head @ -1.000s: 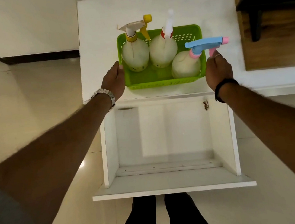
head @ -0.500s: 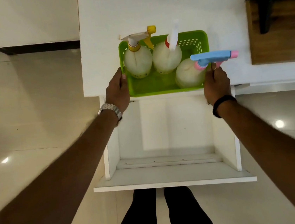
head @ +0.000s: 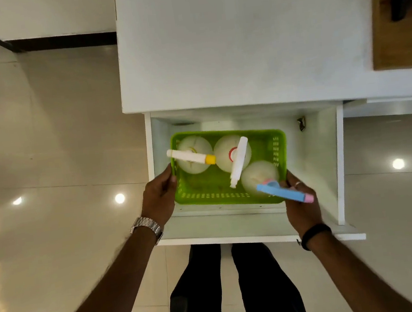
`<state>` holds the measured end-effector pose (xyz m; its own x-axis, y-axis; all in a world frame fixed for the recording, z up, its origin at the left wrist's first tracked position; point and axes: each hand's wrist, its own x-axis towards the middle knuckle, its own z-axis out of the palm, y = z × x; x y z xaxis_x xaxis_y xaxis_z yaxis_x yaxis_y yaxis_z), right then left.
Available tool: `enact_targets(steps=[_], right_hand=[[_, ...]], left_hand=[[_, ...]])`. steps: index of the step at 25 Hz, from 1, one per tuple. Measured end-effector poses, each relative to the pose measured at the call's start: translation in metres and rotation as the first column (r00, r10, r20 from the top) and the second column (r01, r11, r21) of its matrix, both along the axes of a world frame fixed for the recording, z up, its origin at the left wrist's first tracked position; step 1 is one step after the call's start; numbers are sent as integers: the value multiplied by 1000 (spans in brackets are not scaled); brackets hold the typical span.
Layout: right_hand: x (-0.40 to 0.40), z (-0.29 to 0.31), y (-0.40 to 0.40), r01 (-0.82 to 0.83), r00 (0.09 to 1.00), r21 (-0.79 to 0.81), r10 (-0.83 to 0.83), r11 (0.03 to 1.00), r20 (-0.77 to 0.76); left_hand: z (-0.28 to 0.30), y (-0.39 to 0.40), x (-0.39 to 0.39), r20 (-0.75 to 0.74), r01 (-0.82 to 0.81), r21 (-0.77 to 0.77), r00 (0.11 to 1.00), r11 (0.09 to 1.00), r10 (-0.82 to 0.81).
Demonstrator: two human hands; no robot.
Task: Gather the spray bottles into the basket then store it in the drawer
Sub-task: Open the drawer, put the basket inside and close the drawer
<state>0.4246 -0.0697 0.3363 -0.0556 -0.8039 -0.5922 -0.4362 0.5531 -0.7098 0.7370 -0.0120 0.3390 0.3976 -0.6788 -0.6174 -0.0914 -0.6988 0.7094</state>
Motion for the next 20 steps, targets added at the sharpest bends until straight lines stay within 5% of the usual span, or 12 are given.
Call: enact_targets(steps=[6, 9, 20], right_hand=[[-7, -83, 17, -109, 994, 274, 109, 955, 16], [-5, -114, 18, -5, 999, 369, -9, 930, 35], [1, -162, 27, 20, 1000, 459, -17, 888, -10]], left_hand=[[-68, 17, 1, -213, -141, 347, 951, 927, 224], [-95, 16, -3, -268, -214, 508, 881, 834, 389], [-125, 27, -6, -295, -293, 537, 814, 791, 501]])
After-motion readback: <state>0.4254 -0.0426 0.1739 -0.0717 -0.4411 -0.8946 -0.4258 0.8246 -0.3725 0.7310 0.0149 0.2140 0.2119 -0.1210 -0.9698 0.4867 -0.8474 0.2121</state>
